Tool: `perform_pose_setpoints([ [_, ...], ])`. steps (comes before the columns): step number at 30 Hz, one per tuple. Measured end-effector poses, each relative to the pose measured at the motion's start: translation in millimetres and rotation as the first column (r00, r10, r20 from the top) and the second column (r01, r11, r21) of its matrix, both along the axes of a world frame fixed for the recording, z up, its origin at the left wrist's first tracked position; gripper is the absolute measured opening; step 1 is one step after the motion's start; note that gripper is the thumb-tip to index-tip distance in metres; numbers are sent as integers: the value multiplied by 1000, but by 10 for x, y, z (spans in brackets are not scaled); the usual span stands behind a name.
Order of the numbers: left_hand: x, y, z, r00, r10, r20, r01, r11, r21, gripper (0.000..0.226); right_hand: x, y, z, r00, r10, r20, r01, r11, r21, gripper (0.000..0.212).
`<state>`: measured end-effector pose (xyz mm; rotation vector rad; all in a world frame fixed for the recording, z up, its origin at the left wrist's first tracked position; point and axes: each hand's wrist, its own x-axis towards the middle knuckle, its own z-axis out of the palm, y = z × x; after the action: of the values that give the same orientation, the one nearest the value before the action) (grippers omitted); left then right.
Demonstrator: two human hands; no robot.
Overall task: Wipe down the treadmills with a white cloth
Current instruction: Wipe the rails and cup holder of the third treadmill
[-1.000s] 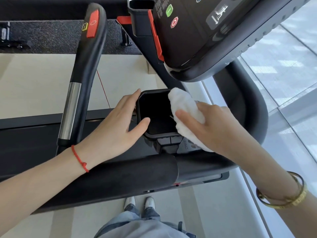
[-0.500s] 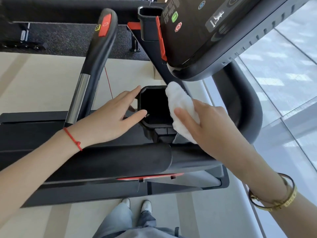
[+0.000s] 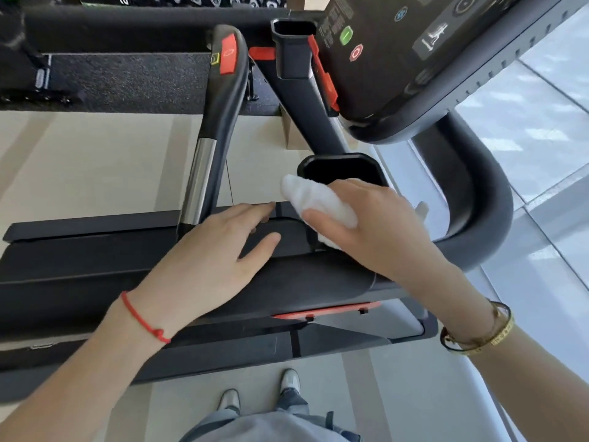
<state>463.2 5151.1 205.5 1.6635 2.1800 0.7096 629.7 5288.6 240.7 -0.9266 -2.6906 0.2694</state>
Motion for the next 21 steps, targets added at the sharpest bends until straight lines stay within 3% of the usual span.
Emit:
perform_pose_setpoints([
  [8,-77,-322,1,998,8,-56,-3,995,97,35,158,-395,-54,989,-76,-124,79,997,17,35],
  [17,-261,-793,-26,996,7,-93,9,985,174,27,8,-1165,-199,992,29,-125,-30,1000,-9,47],
  [21,-416,-1022,-77,989,64,-130,-35,976,213,22,-314,-1369,-299,992,28,-121,-15,994,112,50],
])
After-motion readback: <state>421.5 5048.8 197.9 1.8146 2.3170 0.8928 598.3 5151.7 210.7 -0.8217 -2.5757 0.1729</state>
